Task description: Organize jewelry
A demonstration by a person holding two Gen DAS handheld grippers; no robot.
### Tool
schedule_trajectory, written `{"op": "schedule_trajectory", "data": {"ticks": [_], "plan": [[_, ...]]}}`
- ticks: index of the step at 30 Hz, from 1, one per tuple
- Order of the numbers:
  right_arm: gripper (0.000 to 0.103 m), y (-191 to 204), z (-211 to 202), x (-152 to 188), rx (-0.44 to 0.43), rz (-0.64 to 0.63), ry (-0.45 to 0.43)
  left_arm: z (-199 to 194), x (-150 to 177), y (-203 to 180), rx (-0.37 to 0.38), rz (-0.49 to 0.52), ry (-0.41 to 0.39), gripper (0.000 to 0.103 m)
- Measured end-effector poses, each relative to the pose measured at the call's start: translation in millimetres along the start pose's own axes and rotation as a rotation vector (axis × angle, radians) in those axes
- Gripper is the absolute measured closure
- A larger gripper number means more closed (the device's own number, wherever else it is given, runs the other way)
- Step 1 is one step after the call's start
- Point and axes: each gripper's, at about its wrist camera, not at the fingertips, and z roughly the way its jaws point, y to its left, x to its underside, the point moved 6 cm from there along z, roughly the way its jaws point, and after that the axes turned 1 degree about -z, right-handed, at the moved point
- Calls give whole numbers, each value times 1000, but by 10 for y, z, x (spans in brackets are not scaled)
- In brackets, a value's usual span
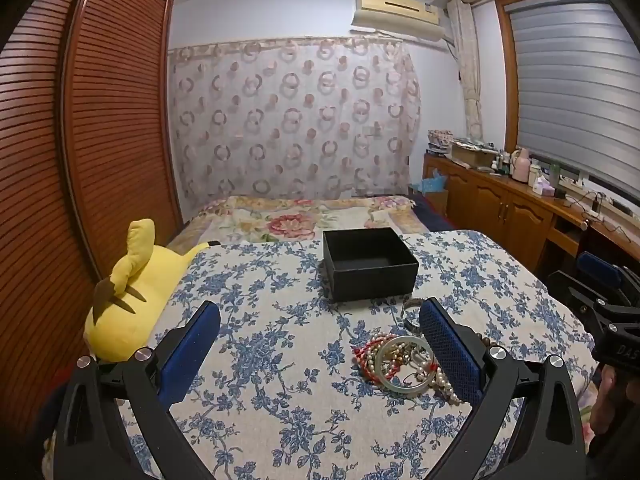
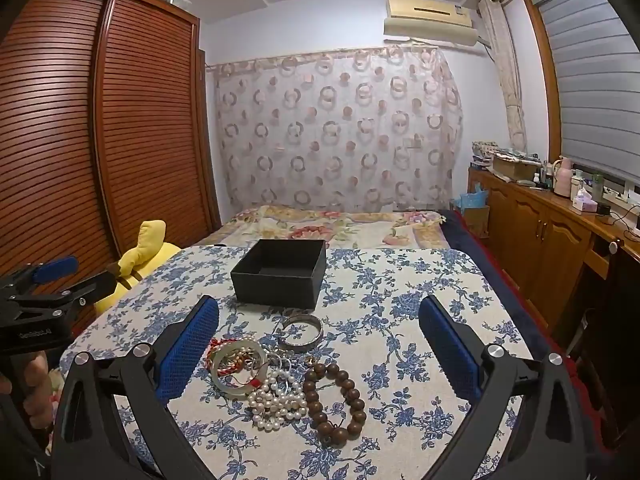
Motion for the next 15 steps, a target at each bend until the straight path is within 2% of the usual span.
{"op": "schedule_trajectory", "data": {"ticks": [15], "plan": [[2,16,13,9,0,0,-2,-22,-17,16,0,2,-2,6]]}}
